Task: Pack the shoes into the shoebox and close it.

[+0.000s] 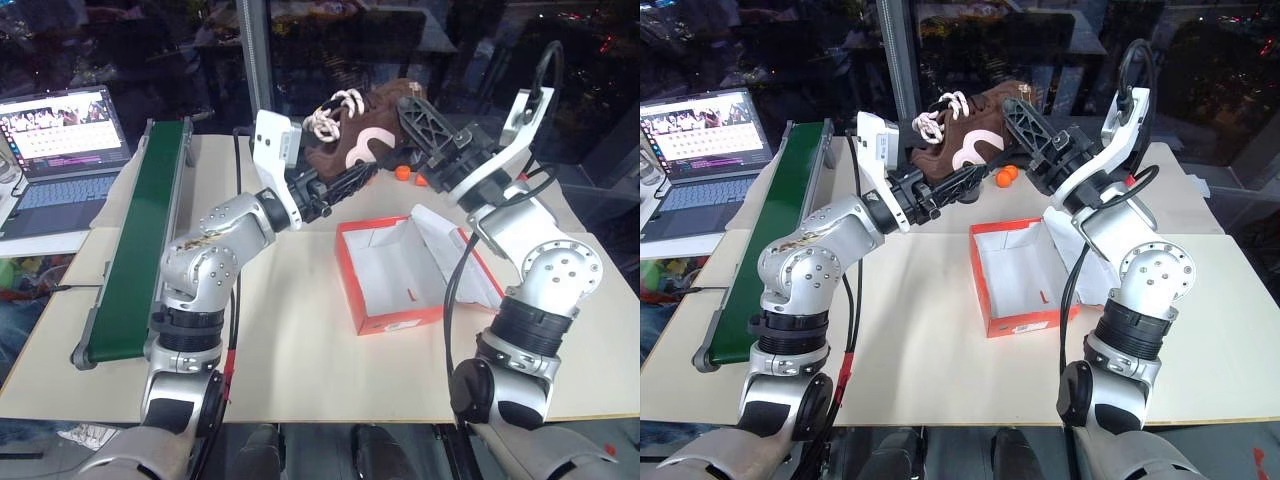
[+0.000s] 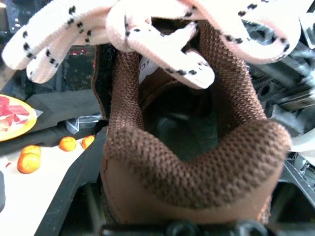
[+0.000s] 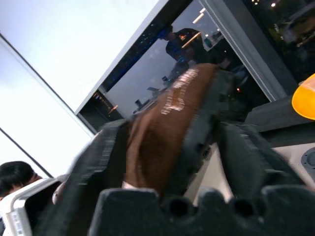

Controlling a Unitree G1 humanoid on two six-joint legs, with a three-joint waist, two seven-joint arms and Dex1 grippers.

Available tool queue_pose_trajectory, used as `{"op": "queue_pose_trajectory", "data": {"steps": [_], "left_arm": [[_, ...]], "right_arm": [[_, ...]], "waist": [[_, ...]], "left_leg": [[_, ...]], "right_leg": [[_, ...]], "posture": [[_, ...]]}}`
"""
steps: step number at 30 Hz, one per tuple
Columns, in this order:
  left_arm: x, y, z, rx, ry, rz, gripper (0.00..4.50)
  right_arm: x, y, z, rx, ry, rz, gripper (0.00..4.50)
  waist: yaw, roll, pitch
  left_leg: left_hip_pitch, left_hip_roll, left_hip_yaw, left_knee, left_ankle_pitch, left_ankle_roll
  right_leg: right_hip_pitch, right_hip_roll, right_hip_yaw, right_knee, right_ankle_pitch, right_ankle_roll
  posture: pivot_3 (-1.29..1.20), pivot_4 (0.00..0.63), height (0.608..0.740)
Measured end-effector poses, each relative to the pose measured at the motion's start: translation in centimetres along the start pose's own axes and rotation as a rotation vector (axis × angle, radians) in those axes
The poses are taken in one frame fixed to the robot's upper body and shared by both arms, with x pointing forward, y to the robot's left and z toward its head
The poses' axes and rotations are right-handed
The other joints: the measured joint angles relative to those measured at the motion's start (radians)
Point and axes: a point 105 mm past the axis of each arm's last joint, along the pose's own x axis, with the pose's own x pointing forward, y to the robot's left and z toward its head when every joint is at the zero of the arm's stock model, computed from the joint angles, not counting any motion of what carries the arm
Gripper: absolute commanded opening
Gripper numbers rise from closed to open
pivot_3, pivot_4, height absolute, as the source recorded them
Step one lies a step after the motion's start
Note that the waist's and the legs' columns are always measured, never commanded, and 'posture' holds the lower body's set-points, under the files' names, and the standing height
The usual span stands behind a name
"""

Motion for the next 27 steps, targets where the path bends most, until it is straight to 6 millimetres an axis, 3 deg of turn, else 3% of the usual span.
{"op": "queue_pose_trajectory", "data": {"steps": [3,5,8,14,22,24,27], "left_arm": [[0.0,0.0,-0.1,0.003,0.003,-0.003,2.65],[0.0,0.0,-0.2,0.008,0.009,0.003,3.62],[0.1,0.0,-0.3,-0.003,0.014,0.001,4.50],[-1.4,1.4,-0.2,-0.011,0.046,0.044,4.50],[-7.0,5.6,-2.4,0.073,0.221,0.215,4.50],[-7.3,5.9,-2.7,0.085,0.238,0.228,4.50],[-7.5,5.3,-3.4,0.127,0.275,0.195,4.50]], "right_arm": [[0.0,-0.1,0.0,0.001,-0.002,-0.007,0.93],[0.1,-0.1,-0.1,0.002,0.000,-0.011,0.51],[0.2,-0.1,-0.1,0.003,-0.002,-0.011,0.34],[0.4,-1.1,-0.3,-0.021,0.027,-0.062,0.32],[-0.7,-2.8,5.1,-0.357,0.085,-0.184,0.32],[-0.8,-3.2,4.9,-0.422,0.151,-0.191,0.32],[-2.0,-5.6,2.3,-0.538,0.417,-0.265,0.32]], "waist": [[0.000,0.000,0.000],[-0.002,0.000,0.000],[-0.001,0.000,0.000],[-0.002,0.000,0.000],[0.000,0.002,0.001],[0.001,0.002,0.001],[0.001,0.002,0.001]], "left_leg": [[0.000,0.000,0.000,0.000,0.000,0.000],[-0.001,0.000,0.000,0.000,0.000,0.000],[-0.002,0.000,0.000,0.000,0.000,0.000],[-0.005,0.000,0.000,0.001,0.000,0.000],[-0.005,0.000,0.001,0.000,0.000,0.000],[-0.005,0.000,0.001,0.000,0.000,0.000],[-0.005,0.000,0.002,0.001,0.000,0.000]], "right_leg": [[-0.001,0.000,0.000,0.001,0.000,0.000],[-0.002,0.000,0.000,0.001,0.000,0.000],[-0.004,0.000,0.000,0.002,0.000,0.000],[-0.007,0.000,0.001,0.004,0.000,0.000],[-0.008,0.000,0.001,0.002,0.000,0.000],[-0.007,0.000,0.001,0.001,0.000,0.000],[-0.007,0.000,0.001,0.001,0.000,0.000]], "posture": [[0.00,0.150,0.740],[0.00,0.150,0.740],[0.00,0.150,0.740],[0.00,0.150,0.740],[0.00,0.150,0.740],[0.00,0.150,0.740],[0.00,0.150,0.740]]}}
